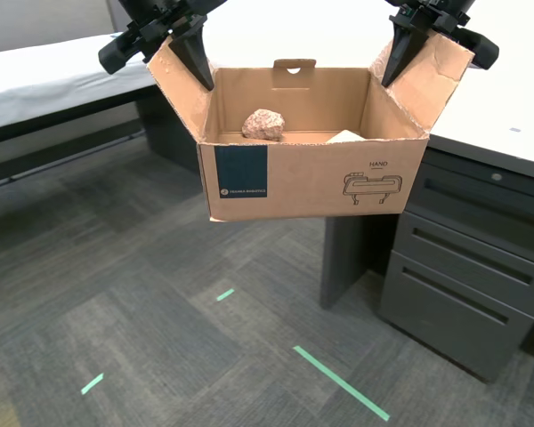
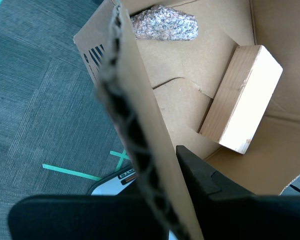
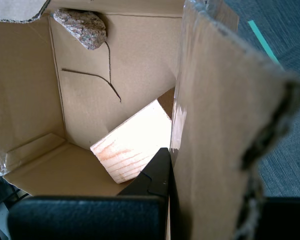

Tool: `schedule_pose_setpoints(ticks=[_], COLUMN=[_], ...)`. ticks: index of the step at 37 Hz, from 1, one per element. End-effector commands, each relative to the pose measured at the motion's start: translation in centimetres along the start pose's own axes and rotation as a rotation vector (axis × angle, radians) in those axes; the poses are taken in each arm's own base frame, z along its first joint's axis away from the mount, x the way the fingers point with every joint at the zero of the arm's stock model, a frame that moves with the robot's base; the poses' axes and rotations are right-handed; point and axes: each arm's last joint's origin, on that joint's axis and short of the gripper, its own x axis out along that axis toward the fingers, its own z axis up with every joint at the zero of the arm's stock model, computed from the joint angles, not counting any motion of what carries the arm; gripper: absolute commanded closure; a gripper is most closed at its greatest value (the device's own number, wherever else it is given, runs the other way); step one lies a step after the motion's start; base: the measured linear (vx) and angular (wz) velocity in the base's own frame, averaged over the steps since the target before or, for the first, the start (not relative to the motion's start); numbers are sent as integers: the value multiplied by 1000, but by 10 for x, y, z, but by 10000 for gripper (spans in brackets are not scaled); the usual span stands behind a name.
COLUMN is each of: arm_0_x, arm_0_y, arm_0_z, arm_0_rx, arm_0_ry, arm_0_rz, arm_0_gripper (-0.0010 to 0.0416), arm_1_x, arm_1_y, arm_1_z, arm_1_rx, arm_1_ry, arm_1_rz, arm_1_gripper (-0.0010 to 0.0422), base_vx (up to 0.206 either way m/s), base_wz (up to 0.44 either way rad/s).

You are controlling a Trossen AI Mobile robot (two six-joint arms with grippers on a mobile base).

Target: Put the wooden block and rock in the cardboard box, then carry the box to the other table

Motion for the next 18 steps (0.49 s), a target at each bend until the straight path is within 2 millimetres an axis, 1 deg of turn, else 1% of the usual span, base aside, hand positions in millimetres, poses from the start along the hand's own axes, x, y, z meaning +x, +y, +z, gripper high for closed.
schedule_pose_setpoints(ticks=[1, 8, 18], arm_0_x=[0, 0, 0], arm_0_y=[2, 2, 2], arm_0_z=[0, 0, 0], arm_0_rx=[-21, -53, -58], arm_0_ry=[1, 1, 0], arm_0_rz=[22, 23, 22], arm_0_gripper=[407, 407, 407], arm_1_x=[0, 0, 0], arm_1_y=[-2, -2, -2], arm_1_z=[1, 1, 1], arm_1_rx=[18, -44, -76], arm_1_ry=[-10, -9, -9], arm_1_rz=[-21, -22, -22], arm_1_gripper=[413, 413, 413], base_vx=[3, 2, 9], base_wz=[213, 216, 189])
